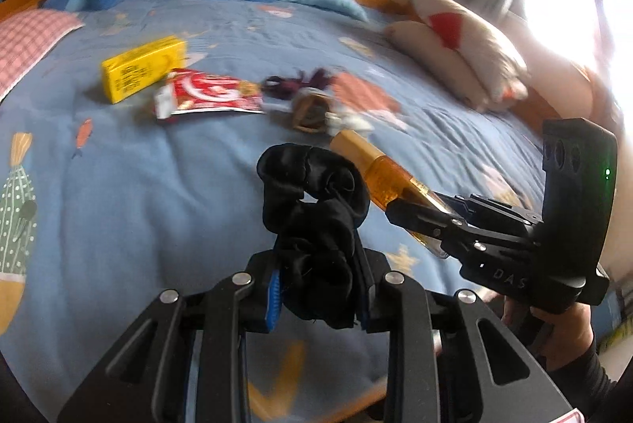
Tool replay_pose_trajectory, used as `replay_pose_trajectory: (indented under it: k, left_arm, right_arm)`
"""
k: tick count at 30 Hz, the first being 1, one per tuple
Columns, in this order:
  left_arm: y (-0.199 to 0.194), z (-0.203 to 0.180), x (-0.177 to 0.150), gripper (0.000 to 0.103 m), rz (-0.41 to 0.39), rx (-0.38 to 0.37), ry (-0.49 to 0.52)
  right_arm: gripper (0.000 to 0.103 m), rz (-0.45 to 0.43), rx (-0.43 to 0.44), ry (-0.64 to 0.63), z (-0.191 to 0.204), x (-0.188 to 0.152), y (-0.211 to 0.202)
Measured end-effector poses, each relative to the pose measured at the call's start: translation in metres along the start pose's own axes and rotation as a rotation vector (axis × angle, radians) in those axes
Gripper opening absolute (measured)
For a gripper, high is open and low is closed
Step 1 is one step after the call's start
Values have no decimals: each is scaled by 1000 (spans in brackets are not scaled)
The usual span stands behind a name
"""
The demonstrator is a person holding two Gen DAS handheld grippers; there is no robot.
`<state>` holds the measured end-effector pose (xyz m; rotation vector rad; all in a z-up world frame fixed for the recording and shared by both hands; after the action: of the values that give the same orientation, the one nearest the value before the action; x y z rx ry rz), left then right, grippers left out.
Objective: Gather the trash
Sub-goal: 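Carry cloth and bottle over the yellow bucket and open both tools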
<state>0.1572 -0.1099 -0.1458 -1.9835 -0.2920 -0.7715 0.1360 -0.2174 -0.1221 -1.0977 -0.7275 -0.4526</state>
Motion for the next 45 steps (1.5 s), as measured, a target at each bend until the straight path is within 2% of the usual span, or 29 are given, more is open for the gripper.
replay_pose_trajectory:
  k: [5,10,20,26,31,37,45]
  left_arm:
    - [-5,-44,-19,29,25,-60,68]
    - [1,-102,-42,29,78,-165,148]
    - [13,-214,-89,29,180,-336,304]
    - [18,-278,-129,29,247,-410,423]
    - [25,-318,-165,29,317,-457,507]
    - [33,-351,-197,29,386,-493,558]
    - [42,-376,-228,31,439,-494,624]
  right_arm:
    - [30,-69,-40,105,-11,-25,-57]
    - [30,-150,-91,214,-28,-58,-123]
    - [30,-232,-300,348,-66,-133,-236]
    - [30,-256,-424,452,-79,-198,-294]
    - [30,-245,-506,531,-87,-248,-325]
    - [30,-210,-532,629,-95,-299,-336]
    - [32,-168,-559,694,-97,-334,-344]
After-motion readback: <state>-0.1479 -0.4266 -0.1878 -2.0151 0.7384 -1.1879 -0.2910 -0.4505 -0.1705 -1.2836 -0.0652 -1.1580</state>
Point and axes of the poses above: each gripper's, at about its wrist camera, not at the fingertips, and y roughly the way its jaws point, z to its left, x to its top, the point moved 5 cm from there along y, roughly the way its jaws point, and after that the axes turned 4 degrees about -y, right-handed, at the moved point
